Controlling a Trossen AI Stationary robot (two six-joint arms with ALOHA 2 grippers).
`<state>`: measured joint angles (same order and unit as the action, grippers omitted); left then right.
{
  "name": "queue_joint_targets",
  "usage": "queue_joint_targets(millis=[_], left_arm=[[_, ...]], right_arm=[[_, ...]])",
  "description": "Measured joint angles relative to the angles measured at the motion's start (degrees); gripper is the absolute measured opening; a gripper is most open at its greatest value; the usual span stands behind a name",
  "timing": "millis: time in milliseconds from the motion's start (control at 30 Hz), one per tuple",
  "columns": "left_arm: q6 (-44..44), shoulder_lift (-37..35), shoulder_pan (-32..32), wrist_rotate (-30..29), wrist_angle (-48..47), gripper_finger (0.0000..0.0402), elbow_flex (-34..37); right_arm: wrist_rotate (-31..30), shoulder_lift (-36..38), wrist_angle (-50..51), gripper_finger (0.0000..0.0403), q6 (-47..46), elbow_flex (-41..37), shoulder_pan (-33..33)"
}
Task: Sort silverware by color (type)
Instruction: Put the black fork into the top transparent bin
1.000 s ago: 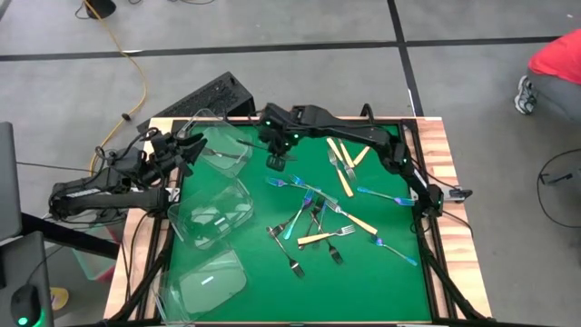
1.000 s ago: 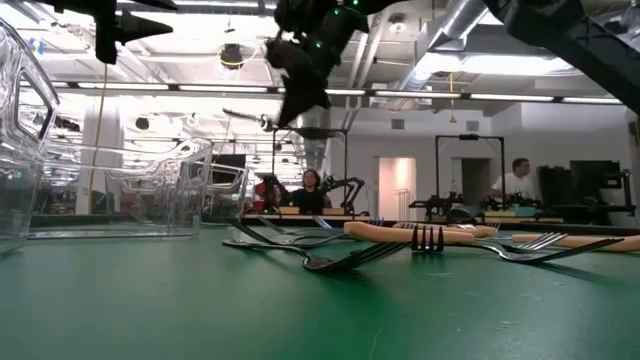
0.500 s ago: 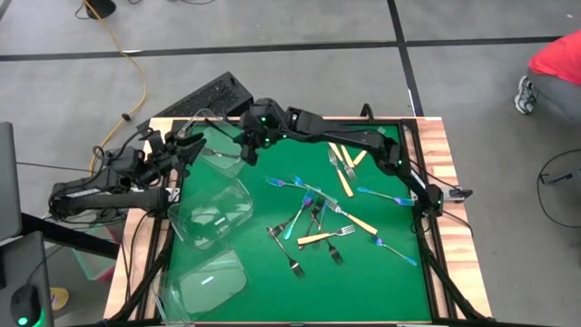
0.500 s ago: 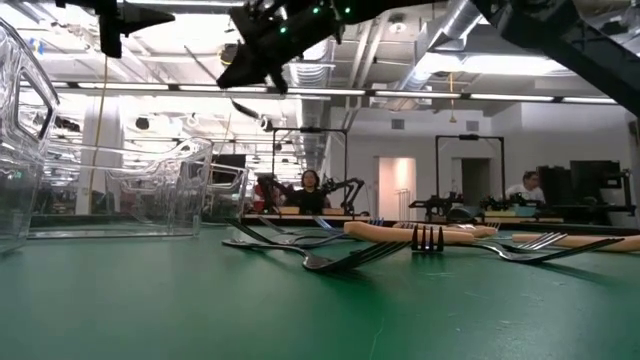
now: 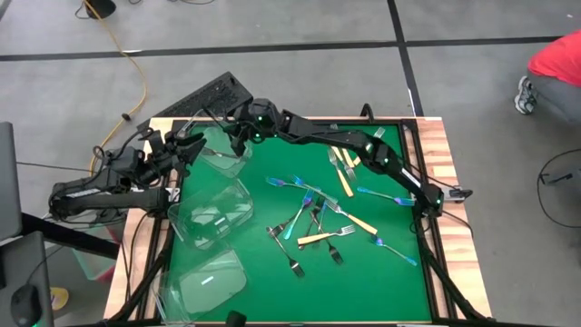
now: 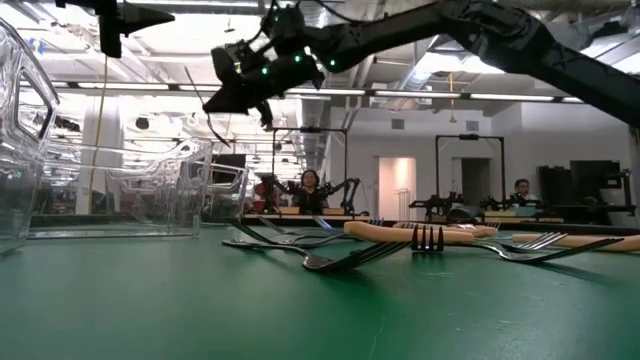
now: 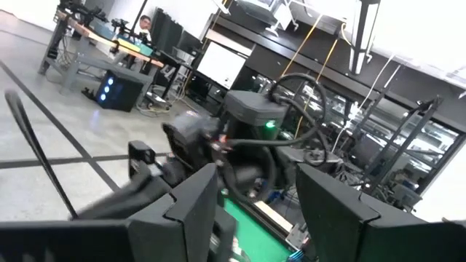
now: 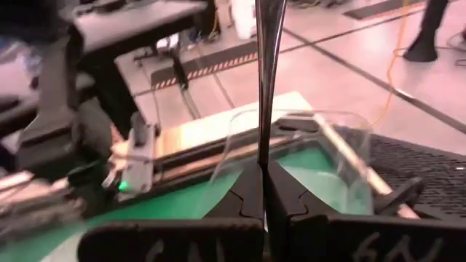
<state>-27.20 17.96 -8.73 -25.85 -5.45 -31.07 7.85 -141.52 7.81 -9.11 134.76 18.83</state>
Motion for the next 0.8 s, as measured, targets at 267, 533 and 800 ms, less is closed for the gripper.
queue_joint_targets(millis=[267, 533, 800], left_arm=[[0.95, -0.02, 0.00, -0.21, -0.04, 0.0172, 0.00], [1.50, -0.02, 0.00, -0.69, -0.21, 0.0172, 0.00], [2.54, -0.02, 0.02, -1.90, -0.22, 0.0172, 0.00]], right_arm=[[-0.49, -3.18, -5.80, 0.0010, -2.05, -0.06, 1.84], [-1.23, -4.25, -2.89, 0.0010, -2.28, -0.04, 1.84], [-3.14, -4.17, 0.89, 0.0010, 2.34, -0.20, 1.44]])
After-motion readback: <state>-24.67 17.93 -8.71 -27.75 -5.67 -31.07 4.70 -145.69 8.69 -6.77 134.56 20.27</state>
